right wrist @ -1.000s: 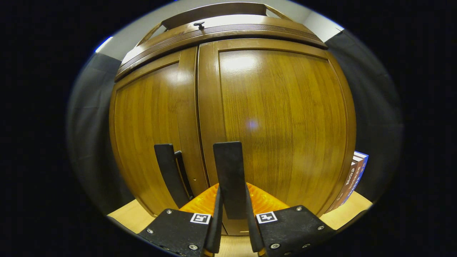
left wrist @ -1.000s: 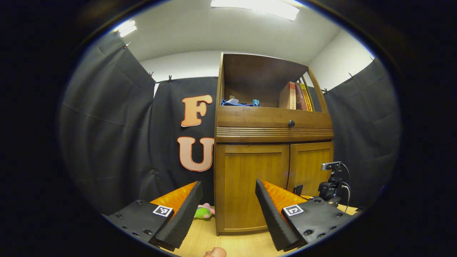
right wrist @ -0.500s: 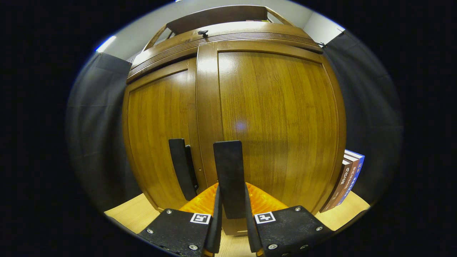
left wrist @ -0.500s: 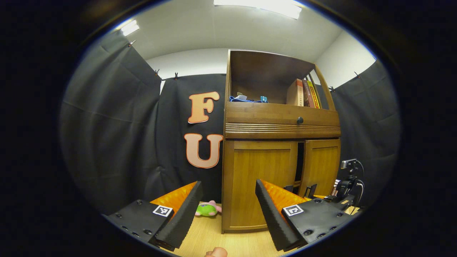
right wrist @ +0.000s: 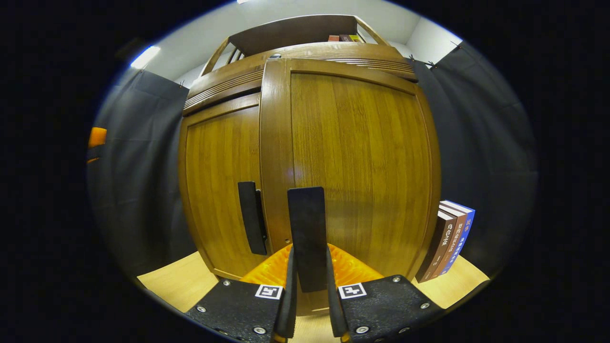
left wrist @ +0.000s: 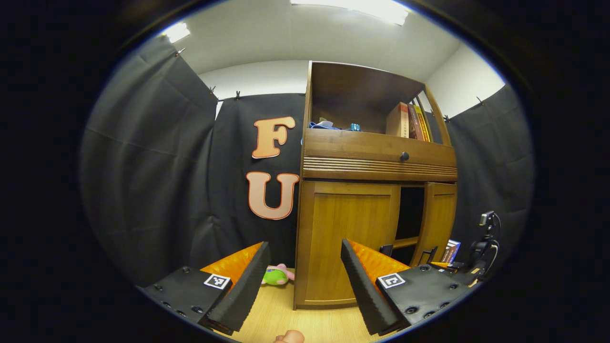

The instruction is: Open the right door of the double-door shoe cabinet with the right hand, and open the left door with the left hand.

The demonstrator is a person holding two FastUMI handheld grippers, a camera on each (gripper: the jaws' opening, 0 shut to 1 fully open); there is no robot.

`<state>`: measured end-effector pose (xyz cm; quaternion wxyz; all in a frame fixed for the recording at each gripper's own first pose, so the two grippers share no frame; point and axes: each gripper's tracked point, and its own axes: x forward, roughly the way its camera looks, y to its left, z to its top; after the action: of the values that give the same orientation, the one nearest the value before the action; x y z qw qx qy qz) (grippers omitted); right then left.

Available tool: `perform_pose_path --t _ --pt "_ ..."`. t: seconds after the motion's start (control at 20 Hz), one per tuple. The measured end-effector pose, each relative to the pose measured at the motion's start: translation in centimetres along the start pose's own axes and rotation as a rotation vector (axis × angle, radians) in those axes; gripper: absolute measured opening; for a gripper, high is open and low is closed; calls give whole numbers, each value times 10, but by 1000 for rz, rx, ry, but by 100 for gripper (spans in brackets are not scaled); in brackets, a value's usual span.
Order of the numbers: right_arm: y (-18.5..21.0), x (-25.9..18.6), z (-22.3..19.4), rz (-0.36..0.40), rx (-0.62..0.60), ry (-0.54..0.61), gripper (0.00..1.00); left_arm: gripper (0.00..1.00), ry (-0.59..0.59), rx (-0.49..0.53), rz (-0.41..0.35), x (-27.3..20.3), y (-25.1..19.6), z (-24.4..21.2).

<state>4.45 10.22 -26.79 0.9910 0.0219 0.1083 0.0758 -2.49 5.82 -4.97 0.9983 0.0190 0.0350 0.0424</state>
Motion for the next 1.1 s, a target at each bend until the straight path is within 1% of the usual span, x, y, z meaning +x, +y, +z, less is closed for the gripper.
perform_pose_path --t 0.3,0.4,0.45,0.65,0.7,0.75,0.8,0.9,1.05,1.1 --pt "-15 -32 4 3 0 -6 28 95 -11 18 7 9 -4 -1" --pt "-20 -41 4 -1 -4 -6 28 96 -6 12 -5 10 -8 -3" --pt "-24 -46 4 -2 -4 -7 28 95 -5 6 -7 11 -9 -3" --pt "-39 -67 5 -7 3 -12 28 95 -3 3 -6 9 -9 -3" --pt "-43 -72 5 -10 5 -12 35 95 -2 3 -7 9 -10 -4" --pt "-47 -75 4 -14 6 -13 18 97 -2 2 -9 8 -12 -5" --pt "-51 -78 4 -20 4 -13 18 96 -4 5 -9 8 -13 -5" --pt "-57 -87 4 -34 -4 -13 26 96 -9 13 -7 7 -16 -5" --pt "-70 -99 5 -62 -6 -19 22 97 -16 17 -24 4 -25 -2" --pt "-75 -105 5 -75 -10 -21 20 95 -18 17 -29 2 -26 -1"
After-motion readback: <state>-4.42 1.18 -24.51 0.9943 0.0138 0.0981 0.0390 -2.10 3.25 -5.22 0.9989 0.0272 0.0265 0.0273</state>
